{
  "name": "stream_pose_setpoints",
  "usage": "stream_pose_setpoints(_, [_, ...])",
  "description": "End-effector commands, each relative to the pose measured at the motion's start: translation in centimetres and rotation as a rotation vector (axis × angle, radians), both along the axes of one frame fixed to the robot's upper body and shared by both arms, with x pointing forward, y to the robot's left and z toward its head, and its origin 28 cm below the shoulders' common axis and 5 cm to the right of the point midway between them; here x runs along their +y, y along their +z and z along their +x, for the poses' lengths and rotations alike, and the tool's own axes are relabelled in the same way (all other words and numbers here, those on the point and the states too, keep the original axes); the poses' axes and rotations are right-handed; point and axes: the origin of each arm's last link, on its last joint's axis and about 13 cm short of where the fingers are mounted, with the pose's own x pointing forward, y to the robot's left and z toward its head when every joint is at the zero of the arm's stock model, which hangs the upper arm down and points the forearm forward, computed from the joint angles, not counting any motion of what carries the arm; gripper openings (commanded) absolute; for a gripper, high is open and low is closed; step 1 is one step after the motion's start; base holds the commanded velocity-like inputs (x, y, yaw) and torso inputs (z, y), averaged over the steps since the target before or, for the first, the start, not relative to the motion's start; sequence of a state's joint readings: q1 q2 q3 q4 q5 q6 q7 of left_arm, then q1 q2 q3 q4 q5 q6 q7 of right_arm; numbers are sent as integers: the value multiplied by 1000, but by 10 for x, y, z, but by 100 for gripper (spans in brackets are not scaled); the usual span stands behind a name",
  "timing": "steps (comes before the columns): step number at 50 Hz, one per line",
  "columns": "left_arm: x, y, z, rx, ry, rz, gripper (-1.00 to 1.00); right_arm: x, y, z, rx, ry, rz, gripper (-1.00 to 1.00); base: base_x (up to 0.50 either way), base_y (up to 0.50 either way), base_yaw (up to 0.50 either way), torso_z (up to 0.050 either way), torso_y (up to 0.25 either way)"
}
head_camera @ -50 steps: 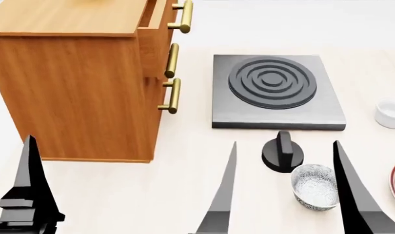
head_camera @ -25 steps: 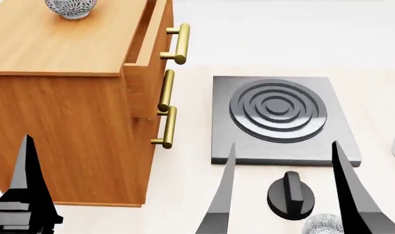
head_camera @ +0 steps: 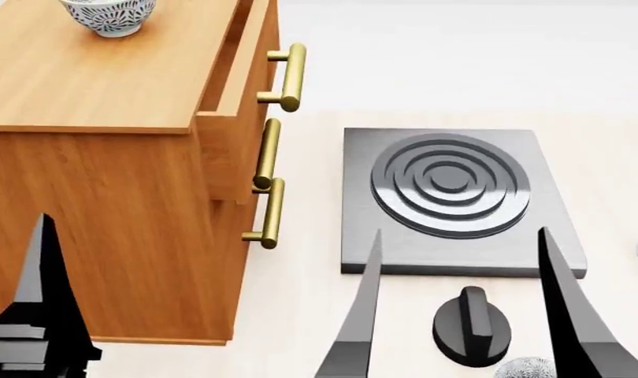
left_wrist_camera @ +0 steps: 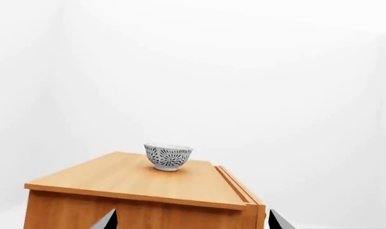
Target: Pick the akita bowl on the wooden cabinet and place it on the plate.
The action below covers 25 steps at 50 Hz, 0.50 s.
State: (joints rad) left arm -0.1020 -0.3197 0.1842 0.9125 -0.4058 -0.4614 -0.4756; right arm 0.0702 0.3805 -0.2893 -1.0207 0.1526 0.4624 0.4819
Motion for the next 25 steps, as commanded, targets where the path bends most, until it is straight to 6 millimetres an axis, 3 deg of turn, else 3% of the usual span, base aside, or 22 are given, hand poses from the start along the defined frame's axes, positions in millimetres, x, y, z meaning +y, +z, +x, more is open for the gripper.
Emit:
stream_pose_setpoints(1, [0, 19, 0, 4, -11, 3, 100, 1, -1, 1, 5, 11, -1, 100, 0, 0, 0, 0, 0])
stream_pose_setpoints(5, [-2, 38, 2, -23, -43, 10, 100, 0, -1, 0, 3, 11, 4, 100, 0, 0, 0, 0, 0])
stream_pose_setpoints(25, [-15, 85, 14, -90, -68, 91, 100, 0, 0, 0, 3, 20, 5, 100, 0, 0, 0, 0, 0])
